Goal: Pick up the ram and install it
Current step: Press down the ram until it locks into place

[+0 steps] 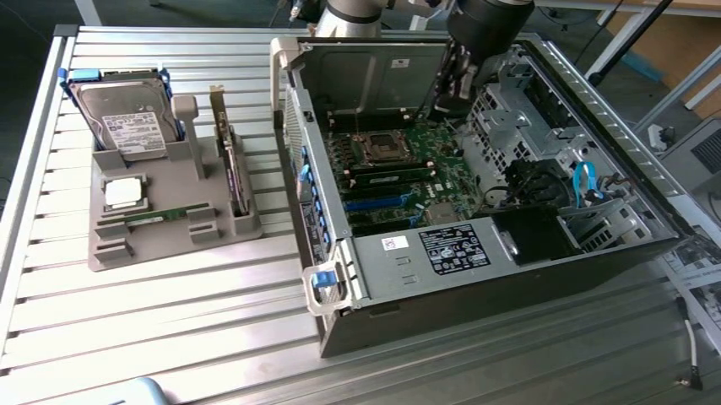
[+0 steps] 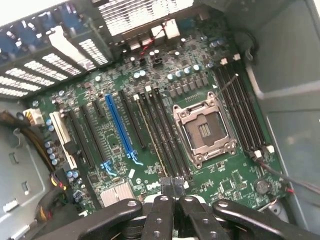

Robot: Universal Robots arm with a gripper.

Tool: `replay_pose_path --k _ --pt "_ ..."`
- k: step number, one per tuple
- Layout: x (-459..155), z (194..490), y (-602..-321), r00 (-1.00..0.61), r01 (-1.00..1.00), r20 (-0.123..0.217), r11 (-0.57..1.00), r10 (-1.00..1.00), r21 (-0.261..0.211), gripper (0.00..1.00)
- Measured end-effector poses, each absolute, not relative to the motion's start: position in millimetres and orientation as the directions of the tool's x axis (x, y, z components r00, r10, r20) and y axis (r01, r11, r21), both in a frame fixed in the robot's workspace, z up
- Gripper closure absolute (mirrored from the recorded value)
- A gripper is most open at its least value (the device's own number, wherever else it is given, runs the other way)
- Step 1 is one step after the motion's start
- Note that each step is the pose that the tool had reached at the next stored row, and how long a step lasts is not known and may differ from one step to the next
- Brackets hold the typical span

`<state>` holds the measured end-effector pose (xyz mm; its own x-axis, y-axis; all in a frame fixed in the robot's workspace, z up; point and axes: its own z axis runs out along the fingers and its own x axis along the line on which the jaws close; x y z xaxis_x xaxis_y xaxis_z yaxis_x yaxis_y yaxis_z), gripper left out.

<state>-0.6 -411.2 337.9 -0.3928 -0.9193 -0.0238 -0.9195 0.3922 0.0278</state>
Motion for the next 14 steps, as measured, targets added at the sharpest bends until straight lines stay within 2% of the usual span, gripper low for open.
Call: replay_pose_path --k 14 --pt "-0.6 337.8 -411.2 -0.592 -0.806 -0.024 0.591 -0.806 0.028 0.89"
